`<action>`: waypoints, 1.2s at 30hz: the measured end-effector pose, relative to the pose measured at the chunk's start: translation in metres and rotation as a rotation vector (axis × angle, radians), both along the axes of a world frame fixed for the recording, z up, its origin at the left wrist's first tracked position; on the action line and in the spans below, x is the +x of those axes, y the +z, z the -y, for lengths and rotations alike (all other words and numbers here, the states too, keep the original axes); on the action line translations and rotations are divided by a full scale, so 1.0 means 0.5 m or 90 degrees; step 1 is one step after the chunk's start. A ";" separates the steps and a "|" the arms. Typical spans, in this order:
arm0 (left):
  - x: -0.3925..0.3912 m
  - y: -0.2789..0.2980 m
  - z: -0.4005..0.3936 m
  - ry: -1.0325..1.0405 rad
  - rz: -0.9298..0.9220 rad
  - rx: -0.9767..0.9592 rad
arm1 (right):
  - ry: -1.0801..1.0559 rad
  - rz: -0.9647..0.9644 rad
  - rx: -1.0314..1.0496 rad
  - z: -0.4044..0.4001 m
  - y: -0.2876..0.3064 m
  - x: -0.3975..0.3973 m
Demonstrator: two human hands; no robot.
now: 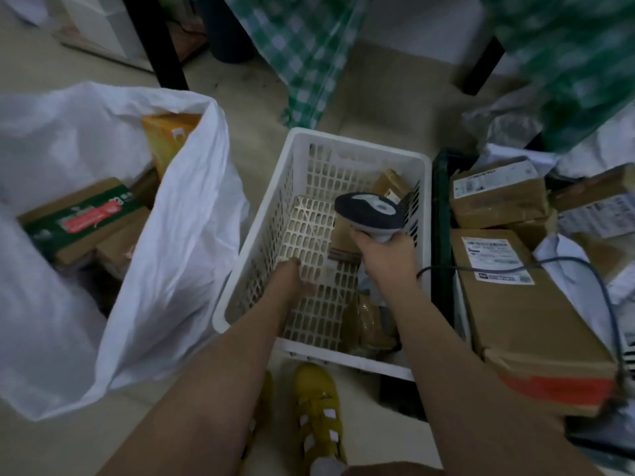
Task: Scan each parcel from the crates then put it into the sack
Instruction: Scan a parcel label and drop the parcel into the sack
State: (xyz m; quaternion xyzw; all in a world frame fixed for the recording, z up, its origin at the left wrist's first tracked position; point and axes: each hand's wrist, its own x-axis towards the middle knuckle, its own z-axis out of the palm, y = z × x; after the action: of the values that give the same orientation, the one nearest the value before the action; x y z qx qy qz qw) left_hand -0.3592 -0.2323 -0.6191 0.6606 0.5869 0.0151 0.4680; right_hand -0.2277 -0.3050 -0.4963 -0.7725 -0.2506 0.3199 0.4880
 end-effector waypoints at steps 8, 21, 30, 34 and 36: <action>0.020 -0.149 -0.049 -0.082 -0.271 -0.008 | 0.085 -0.049 -0.014 -0.063 -0.050 0.024; -0.036 0.097 -0.049 0.061 0.141 0.125 | -0.093 -0.173 0.026 -0.029 0.022 -0.006; -0.191 0.389 0.067 0.047 0.278 0.403 | -0.099 -0.359 0.142 0.043 0.168 -0.157; -0.248 0.422 0.128 -0.066 0.215 0.580 | -0.057 -0.382 0.150 0.070 0.190 -0.221; -0.263 0.409 0.152 -0.144 0.182 0.611 | -0.063 -0.381 0.153 0.074 0.195 -0.234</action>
State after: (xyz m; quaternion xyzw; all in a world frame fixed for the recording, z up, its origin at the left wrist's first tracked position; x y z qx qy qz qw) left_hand -0.4906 -0.3085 -0.4147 0.8518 0.3686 0.3223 0.1860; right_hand -0.3449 -0.3422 -0.3989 -0.5921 -0.0945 0.4767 0.6429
